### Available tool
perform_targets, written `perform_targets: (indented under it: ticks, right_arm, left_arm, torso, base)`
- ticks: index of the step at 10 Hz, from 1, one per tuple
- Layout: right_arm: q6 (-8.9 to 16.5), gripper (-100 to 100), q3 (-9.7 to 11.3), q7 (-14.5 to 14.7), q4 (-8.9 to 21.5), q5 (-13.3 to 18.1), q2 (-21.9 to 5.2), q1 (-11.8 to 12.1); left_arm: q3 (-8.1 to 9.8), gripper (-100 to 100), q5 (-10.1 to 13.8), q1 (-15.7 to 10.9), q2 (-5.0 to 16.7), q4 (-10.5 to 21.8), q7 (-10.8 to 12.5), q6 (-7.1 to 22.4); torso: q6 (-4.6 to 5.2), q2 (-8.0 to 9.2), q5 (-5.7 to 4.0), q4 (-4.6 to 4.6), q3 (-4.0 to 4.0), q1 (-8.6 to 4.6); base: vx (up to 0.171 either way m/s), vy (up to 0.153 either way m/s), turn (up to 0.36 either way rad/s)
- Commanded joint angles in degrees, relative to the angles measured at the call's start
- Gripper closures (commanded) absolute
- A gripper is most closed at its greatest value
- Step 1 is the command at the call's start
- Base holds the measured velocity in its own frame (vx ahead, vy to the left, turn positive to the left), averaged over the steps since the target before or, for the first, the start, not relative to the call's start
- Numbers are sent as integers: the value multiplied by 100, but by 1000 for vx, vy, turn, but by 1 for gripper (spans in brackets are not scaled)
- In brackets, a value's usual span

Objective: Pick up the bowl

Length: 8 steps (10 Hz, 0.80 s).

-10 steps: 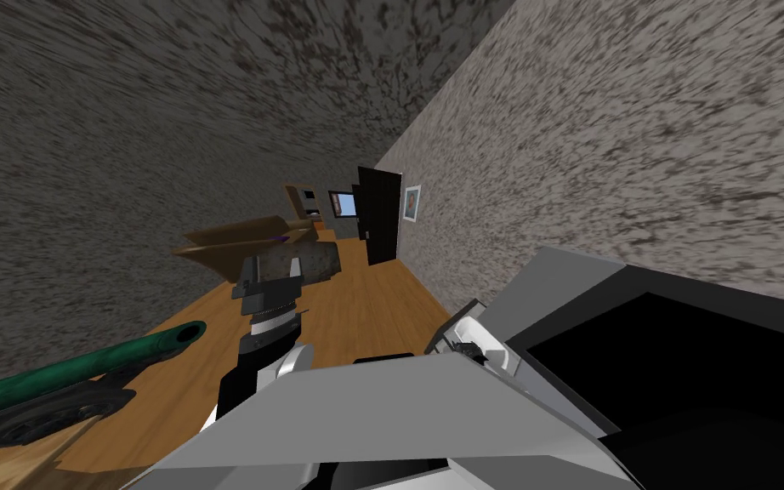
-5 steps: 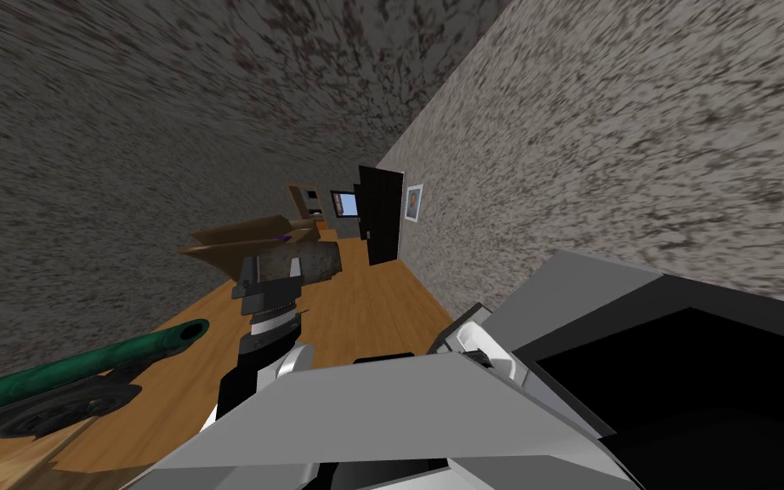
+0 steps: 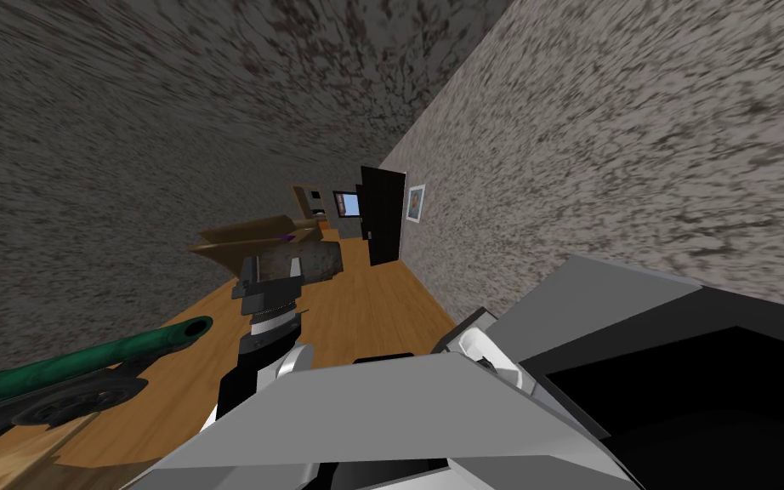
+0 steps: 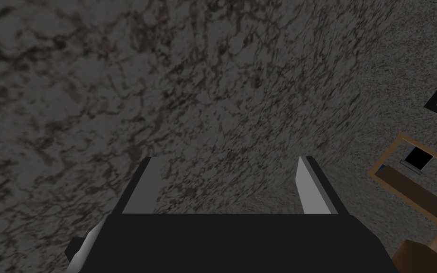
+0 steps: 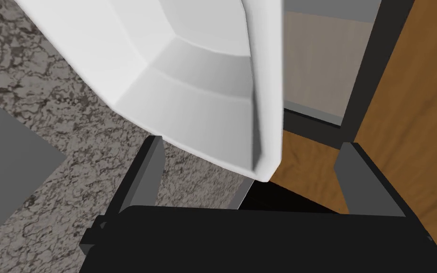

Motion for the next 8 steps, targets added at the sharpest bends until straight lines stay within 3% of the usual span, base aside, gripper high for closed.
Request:
perform_targets:
  ticks: [1,5,7,8]
  right_arm:
    - [-19,-100,9,-21,156,184,31,-26]
    - [9,-100,302,64,555,549,113,-42]
    - [-1,-100,311,63,593,577,132,-54]
    - [-11,0,312,45,609,600,140,-54]
  left_arm:
    - [0,0,0,0,0,0,0,0]
    - [0,0,0,0,0,0,0,0]
    - [0,0,0,0,0,0,0,0]
    - [0,0,0,0,0,0,0,0]
  torso:
    - [0,0,0,0,0,0]
    - [0,-1,0,0,0,3]
    - [0,5,0,1,2,6]
    - [0,11,2,2,6,11]
  base:
    - [43,-32,15]
    - [40,-32,30]
    - [17,-21,12]
    - [0,0,0]
